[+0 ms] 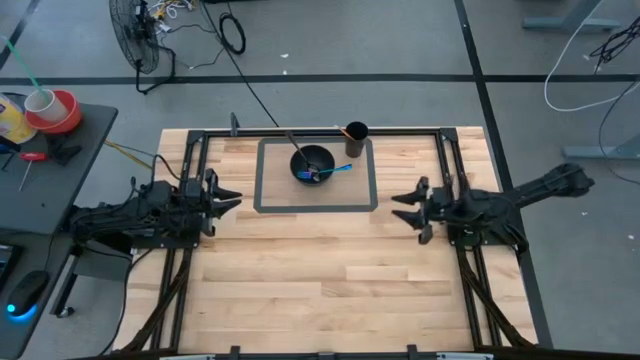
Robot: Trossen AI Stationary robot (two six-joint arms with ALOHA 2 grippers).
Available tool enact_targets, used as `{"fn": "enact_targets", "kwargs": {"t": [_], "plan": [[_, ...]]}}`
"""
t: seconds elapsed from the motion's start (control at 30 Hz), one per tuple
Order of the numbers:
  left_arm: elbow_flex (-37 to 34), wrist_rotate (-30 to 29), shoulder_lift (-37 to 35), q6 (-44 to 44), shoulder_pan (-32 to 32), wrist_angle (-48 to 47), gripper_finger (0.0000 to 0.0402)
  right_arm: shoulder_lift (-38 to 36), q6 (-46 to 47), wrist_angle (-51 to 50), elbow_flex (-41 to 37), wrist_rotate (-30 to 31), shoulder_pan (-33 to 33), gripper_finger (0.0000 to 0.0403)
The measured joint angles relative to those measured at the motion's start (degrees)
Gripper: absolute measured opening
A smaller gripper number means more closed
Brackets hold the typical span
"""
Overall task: Pick & Place Utensil
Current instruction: Return to Home Position
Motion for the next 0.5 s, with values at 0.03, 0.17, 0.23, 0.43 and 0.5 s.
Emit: {"fn": "enact_targets", "kwargs": {"t": [0.03,0.17,0.23,0.43,0.5], "plan": [[0.0,0.0,0.0,0.0,0.0,0.0,0.0087,-2.6,-0.8,-0.9,-1.0,1.9,0.5,0.0190],[0.0,0.0,0.0,0.0,0.0,0.0,0.0087,-8.7,-2.7,-0.7,-6.6,-1.2,0.7,0.0147],[0.0,0.0,0.0,0.0,0.0,0.0,0.0087,-10.5,-3.2,0.7,-6.3,-6.9,-0.3,0.0115],[0.0,0.0,0.0,0.0,0.0,0.0,0.0087,-13.8,-3.4,-5.1,-6.3,-16.4,-6.5,0.0013],[0.0,0.0,0.0,0.0,0.0,0.0,0.0087,-14.0,-2.4,-4.9,-6.3,-19.7,-8.5,0.0008]]}}
